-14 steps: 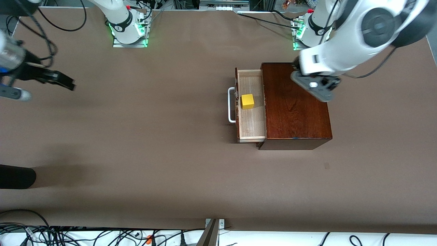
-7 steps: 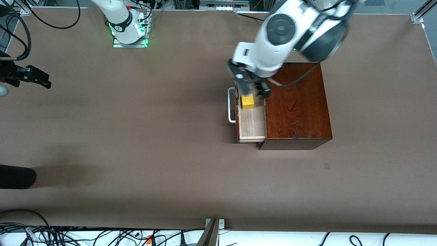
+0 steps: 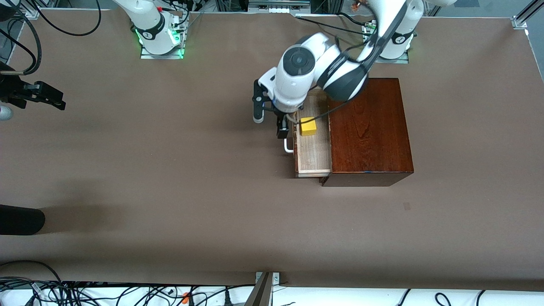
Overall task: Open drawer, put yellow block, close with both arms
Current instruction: 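Push the drawer front into the box with the left gripper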
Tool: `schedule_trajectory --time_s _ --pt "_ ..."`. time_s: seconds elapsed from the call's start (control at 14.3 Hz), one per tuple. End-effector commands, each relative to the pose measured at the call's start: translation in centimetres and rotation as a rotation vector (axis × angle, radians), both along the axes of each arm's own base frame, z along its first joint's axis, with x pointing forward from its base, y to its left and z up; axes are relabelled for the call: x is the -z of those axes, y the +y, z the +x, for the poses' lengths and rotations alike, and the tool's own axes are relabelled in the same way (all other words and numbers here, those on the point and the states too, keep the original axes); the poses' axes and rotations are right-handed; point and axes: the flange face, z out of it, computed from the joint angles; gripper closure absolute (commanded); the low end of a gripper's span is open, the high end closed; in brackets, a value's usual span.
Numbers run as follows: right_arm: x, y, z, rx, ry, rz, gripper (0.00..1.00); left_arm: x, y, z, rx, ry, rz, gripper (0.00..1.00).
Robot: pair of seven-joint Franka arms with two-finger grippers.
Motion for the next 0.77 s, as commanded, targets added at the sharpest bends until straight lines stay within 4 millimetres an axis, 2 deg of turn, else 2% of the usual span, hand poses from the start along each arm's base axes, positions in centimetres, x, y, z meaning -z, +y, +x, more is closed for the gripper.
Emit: schedule_trajectory --time_s 0.0,0.14,0.56,0.7 --pt "-0.3 0.0 -1.0 -0.009 -0.005 0.022 0.00 2.3 -0.6 0.1 0.070 -0.040 0.030 0.00" --pt "-0.3 0.2 -0.9 -0.008 -0.008 0.045 0.00 3.2 0.3 0.3 0.071 -0.029 0.050 0.00" --pt "-0.1 0.3 -0.9 -0.012 -0.008 0.065 0.00 3.6 3.5 1.0 0.060 0.055 0.169 0.00" --pt "-0.1 0.5 -1.0 -0.016 -0.005 0.064 0.00 3.2 4.8 1.6 0.070 0.049 0.230 0.00"
